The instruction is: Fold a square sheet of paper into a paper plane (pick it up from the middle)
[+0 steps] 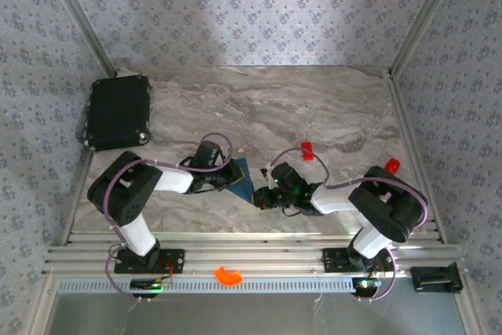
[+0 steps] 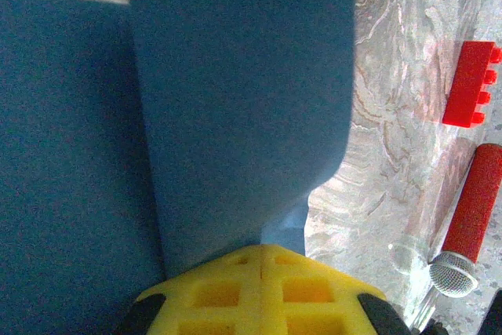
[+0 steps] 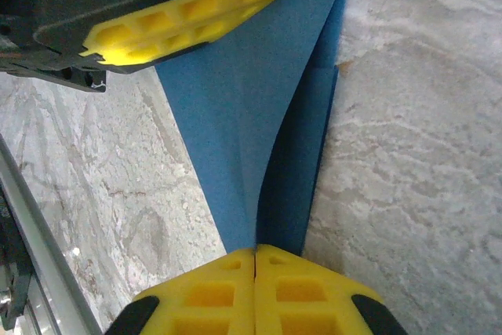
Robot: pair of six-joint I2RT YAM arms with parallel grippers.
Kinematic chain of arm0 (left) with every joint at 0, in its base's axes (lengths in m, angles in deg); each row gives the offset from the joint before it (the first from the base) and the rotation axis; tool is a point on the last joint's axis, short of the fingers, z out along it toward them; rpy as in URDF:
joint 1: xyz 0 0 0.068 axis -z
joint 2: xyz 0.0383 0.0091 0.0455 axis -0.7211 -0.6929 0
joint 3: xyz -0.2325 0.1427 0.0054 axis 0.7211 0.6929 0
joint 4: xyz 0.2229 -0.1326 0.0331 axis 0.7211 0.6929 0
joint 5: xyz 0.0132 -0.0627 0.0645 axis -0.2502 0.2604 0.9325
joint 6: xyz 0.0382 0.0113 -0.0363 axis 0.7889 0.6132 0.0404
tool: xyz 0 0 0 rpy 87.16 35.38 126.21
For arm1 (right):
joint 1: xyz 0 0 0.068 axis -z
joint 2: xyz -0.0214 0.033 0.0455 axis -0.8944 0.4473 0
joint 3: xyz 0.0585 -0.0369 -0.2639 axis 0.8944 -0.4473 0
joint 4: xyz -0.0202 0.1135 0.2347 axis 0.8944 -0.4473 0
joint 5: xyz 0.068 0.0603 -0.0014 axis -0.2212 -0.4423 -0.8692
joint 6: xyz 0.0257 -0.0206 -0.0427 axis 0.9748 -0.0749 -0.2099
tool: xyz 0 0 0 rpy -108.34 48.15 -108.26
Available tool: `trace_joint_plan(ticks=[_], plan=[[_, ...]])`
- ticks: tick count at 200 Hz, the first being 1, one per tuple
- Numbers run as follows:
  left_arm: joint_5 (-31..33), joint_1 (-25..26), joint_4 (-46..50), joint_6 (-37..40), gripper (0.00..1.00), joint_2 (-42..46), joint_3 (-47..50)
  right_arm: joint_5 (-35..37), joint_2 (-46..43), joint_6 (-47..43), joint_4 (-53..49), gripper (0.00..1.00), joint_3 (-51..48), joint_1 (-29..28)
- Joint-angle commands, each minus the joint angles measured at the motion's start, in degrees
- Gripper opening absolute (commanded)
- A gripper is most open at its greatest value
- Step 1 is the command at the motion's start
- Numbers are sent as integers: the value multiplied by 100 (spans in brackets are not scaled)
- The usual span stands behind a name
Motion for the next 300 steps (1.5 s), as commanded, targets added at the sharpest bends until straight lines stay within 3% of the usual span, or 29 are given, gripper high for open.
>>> trace_joint_plan(ticks=[1,30,89,121,146,177,231,300], plan=[[376,-29,558,150,4,-281,101,-216,-60,52,-438,12,-124,-38],[369,-24,554,159,4,-282,108,-213,-239,-71,-659,13,-127,-3],[366,-22,539,141,4,-290,108,-490,87,36,-323,5,-275,5],[358,-27,534,141,4,-290,109,-470,-101,25,-502,13,-268,11],[349,-27,526,141,4,-299,108,-398,-281,-61,-727,14,-300,12],[332,-28,475,124,3,-342,108,-460,-193,-89,-735,6,-364,11],[323,-24,443,117,3,-317,143,-261,-459,-144,-1041,16,-338,15],[314,-28,409,105,3,-343,151,-263,-292,-140,-1114,3,-282,-15]])
